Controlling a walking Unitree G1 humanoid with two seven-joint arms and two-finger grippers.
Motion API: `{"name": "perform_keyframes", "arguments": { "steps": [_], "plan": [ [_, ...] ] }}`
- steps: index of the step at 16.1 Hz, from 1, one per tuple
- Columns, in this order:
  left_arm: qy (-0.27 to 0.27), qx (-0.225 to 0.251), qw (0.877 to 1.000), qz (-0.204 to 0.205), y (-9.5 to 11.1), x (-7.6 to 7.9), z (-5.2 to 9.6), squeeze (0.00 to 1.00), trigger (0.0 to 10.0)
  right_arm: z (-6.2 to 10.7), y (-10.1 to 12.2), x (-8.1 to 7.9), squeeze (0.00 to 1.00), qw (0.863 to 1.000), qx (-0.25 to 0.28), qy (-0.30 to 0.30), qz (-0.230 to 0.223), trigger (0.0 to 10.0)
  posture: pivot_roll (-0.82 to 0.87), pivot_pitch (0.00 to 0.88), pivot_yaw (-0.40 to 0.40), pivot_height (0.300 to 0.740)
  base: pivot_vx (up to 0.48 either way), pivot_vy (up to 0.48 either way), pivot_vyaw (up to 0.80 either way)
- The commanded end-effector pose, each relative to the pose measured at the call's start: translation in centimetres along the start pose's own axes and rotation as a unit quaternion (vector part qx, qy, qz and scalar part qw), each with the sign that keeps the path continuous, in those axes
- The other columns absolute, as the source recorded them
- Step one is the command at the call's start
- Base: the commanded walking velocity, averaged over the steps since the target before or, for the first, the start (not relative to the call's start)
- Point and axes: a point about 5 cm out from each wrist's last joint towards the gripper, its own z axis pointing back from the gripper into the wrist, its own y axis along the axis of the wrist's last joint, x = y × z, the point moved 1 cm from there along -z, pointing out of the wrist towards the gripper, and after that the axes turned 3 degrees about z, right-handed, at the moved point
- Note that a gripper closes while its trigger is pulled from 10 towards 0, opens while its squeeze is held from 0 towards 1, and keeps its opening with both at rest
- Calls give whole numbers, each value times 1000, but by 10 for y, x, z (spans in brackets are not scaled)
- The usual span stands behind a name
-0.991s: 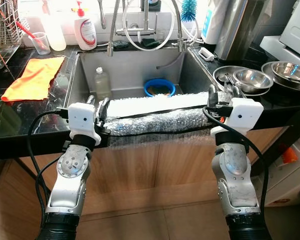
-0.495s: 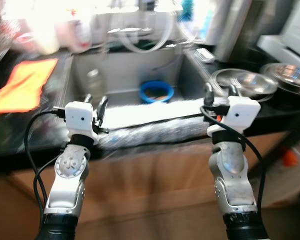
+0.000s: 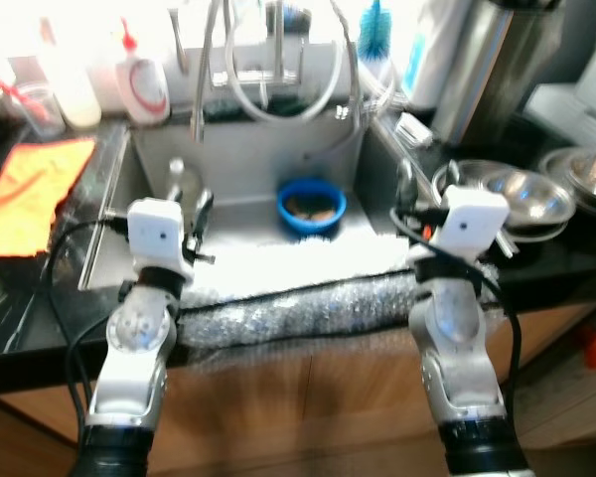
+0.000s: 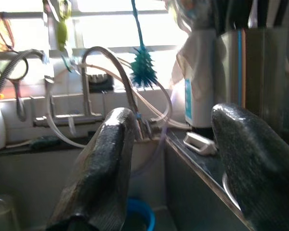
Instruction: Kitchen organization
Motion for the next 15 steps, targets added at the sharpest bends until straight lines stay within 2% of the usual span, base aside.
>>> {"name": "perform_keyframes", "arguments": {
  "steps": [1,5,6,7,9,10,11,15],
  "plan": [
    [-10,2,1000,0,1,5,0,0,10000,1,0,5,0,1000,0,-10,2,10000,2,0,-8,740,0,0,0],
    [-8,-1,1000,0,0,3,1,0,10000,4,-8,16,0,998,-34,-34,28,10000,0,0,-7,740,0,0,0],
    [-8,-2,1000,0,0,3,1,0,10000,6,-9,20,35,998,-41,-39,32,10000,-5,2,-8,740,0,0,0],
    [-8,-3,1000,-1,-1,3,2,0,10000,10,-11,23,1000,997,-52,-40,43,10000,-5,2,-8,740,0,0,0],
    [-9,-4,1000,0,-1,4,2,0,10000,16,-14,28,1000,995,-70,-48,59,10000,-5,2,-8,740,0,0,0],
    [-10,-5,1000,0,-2,4,2,0,10000,20,-15,31,776,994,-74,-50,60,10000,-16,12,-7,740,0,0,0],
    [-12,-6,1000,1,-2,5,1,0,10000,24,-17,32,0,994,-81,-49,62,10000,-16,12,-7,740,0,0,0],
    [-16,-6,1000,1,-2,8,0,0,10000,24,-24,29,0,992,-106,-41,62,10000,-15,13,-8,740,0,0,0]
  ]
}}
